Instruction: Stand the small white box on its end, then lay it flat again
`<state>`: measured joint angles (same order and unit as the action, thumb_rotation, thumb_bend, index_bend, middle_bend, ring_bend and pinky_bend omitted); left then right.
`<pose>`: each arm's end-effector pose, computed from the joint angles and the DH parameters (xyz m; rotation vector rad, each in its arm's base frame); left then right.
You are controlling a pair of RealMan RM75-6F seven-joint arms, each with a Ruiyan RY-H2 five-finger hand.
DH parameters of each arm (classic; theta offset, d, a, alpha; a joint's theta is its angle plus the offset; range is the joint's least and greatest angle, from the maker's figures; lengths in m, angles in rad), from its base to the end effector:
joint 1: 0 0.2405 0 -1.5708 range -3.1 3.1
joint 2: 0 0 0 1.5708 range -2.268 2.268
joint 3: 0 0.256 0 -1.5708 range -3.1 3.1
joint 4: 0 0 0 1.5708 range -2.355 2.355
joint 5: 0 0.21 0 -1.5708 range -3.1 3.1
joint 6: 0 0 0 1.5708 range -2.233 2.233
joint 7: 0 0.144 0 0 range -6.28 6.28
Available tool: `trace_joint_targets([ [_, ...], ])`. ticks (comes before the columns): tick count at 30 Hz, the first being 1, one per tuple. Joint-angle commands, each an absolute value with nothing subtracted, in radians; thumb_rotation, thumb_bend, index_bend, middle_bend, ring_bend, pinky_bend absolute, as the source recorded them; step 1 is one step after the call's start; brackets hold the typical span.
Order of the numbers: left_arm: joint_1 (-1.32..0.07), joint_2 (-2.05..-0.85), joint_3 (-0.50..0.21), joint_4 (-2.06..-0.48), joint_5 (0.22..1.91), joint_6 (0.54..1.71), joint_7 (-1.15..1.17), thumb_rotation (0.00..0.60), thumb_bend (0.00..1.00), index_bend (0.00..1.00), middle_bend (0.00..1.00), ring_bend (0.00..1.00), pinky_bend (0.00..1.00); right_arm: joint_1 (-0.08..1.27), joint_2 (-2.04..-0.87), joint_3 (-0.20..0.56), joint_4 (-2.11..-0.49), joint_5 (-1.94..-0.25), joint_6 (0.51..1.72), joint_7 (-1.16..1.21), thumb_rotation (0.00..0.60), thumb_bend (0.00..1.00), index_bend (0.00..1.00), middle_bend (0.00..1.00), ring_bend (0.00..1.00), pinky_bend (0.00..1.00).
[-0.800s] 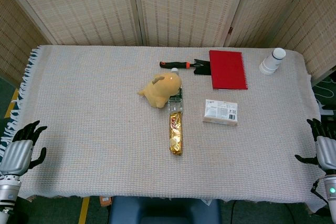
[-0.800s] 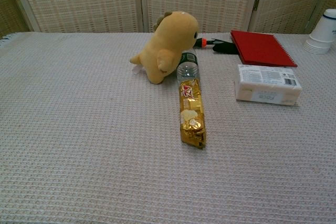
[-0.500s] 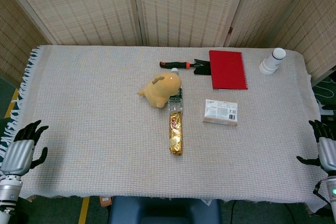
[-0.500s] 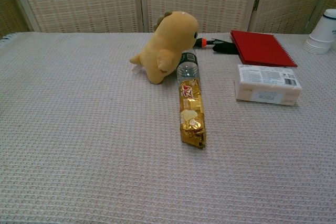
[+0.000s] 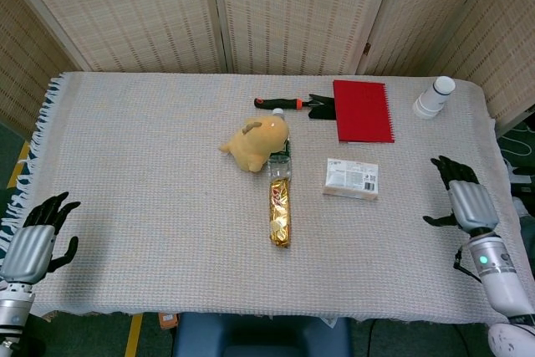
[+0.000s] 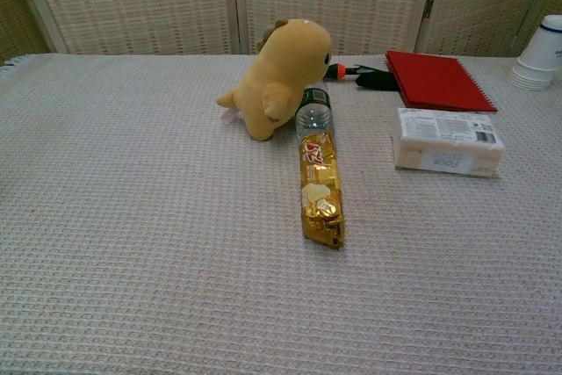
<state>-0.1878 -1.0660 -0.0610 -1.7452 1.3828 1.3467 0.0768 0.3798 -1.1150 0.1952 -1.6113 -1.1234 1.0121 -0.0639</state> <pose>-0.2890 0.2101 0.1517 -1.4357 -0.9920 -0.8570 -0.2939 -0.2938 0.1366 1.4376 -1.1378 0.7718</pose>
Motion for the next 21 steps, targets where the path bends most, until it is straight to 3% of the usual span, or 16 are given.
trace_joint_targets([
  [1, -0.185, -1.059, -0.058, -1.745, 1.387, 1.349, 0.064, 0.600, 0.49, 0.16, 0.00, 0.00, 0.10, 0.558, -1.216, 0.259, -1.620, -0.965, 0.869, -0.261, 0.600, 0.00, 0.00, 0.00, 0.00, 0.00],
  [12, -0.174, -1.034, -0.062, -1.750, 1.394, 1.361, 0.014, 0.600, 0.49, 0.16, 0.00, 0.00, 0.10, 0.825, -1.396, 0.253, -1.518, -0.583, 0.798, -0.516, 0.600, 0.00, 0.00, 0.00, 0.00, 0.00],
  [21, -0.175, -1.025, -0.056, -1.752, 1.414, 1.358, -0.007, 0.600, 0.49, 0.16, 0.00, 0.00, 0.10, 0.884, -1.459, 0.227, -1.393, -0.487, 0.759, -0.503, 0.600, 0.00, 0.00, 0.00, 0.00, 0.00],
])
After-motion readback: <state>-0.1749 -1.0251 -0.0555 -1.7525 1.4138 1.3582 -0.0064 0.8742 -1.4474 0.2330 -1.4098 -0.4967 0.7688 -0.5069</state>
